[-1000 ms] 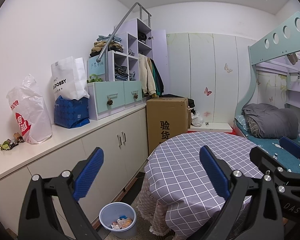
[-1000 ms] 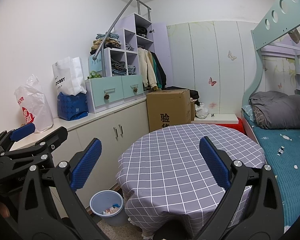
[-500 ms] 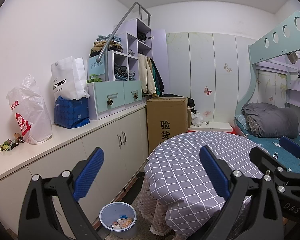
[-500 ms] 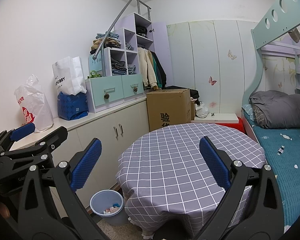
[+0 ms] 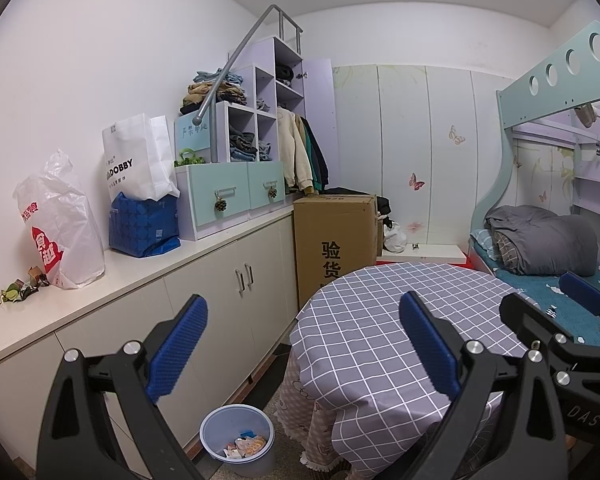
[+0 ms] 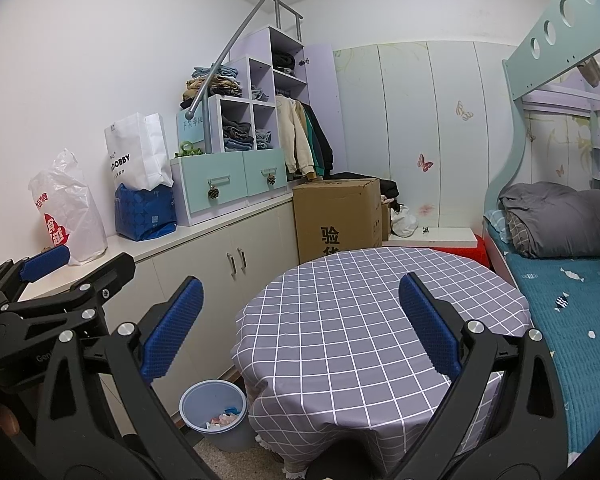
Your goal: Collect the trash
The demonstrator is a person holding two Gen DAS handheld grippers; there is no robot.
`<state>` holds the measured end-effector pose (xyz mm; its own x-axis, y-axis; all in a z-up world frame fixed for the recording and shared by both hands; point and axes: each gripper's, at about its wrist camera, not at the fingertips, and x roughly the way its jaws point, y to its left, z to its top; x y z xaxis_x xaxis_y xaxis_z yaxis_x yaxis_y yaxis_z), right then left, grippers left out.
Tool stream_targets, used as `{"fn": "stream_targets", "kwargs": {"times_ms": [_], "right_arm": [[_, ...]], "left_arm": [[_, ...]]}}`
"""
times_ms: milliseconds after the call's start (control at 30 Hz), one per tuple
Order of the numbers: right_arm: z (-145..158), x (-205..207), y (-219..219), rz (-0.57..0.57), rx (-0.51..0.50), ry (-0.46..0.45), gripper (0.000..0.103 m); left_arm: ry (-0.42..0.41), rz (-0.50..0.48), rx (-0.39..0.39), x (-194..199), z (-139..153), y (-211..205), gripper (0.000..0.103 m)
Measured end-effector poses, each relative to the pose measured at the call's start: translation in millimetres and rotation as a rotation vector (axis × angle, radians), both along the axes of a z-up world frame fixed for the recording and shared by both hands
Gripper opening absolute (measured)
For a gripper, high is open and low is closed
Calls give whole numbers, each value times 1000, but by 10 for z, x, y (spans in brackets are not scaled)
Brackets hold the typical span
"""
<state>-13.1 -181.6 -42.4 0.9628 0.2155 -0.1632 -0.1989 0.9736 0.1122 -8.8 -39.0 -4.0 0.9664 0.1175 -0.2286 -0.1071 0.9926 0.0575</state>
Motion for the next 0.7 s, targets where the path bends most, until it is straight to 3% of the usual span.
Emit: {"fn": "stream_targets", "kwargs": {"times_ms": [700], "right_arm": [[-2, -5, -2, -2, 0, 1, 96]], "left_arm": [[2, 0, 2, 0, -11, 26, 95]]}}
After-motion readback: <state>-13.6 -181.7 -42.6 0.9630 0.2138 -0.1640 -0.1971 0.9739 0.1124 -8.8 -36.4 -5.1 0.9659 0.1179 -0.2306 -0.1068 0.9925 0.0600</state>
